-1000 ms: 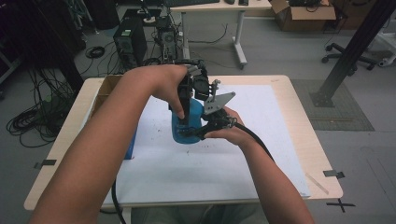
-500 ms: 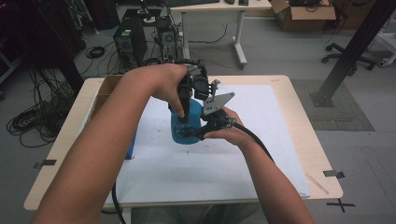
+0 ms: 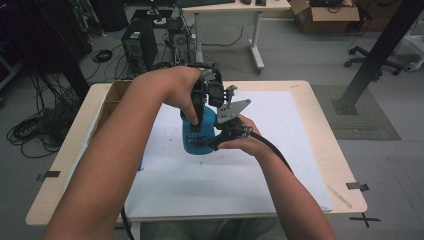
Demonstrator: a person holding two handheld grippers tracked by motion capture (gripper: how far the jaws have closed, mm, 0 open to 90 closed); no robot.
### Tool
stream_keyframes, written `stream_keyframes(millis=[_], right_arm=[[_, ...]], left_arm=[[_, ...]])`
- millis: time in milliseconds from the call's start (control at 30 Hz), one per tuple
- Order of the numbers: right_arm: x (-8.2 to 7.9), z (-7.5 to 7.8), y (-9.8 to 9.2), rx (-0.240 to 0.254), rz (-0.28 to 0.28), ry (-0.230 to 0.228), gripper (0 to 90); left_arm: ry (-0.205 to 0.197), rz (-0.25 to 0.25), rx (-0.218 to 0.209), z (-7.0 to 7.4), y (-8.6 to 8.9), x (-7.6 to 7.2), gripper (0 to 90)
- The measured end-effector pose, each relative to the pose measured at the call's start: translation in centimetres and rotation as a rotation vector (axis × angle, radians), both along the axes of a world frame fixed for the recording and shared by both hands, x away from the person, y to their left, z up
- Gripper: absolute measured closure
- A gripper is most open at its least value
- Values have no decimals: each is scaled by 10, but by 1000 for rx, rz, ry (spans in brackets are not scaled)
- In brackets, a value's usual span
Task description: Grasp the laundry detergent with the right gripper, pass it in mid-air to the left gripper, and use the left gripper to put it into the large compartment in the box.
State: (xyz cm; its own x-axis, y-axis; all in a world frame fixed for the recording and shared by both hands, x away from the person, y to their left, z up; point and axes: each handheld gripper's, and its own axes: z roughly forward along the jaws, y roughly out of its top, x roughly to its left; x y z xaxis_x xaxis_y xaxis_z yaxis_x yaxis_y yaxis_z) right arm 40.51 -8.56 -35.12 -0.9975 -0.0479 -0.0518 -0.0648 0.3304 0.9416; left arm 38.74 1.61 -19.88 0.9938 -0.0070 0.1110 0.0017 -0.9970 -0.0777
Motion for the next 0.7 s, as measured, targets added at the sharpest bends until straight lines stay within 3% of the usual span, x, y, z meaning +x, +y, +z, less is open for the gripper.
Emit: stream_keyframes(millis=[400, 700], right_arm=[[-3, -2, -3, 28, -27, 4, 389], [-3, -6, -8, 32, -74, 16, 228]], left_arm=[[-1, 20, -11, 3, 2, 1, 381], [-4, 38, -5, 3, 3, 3, 381]])
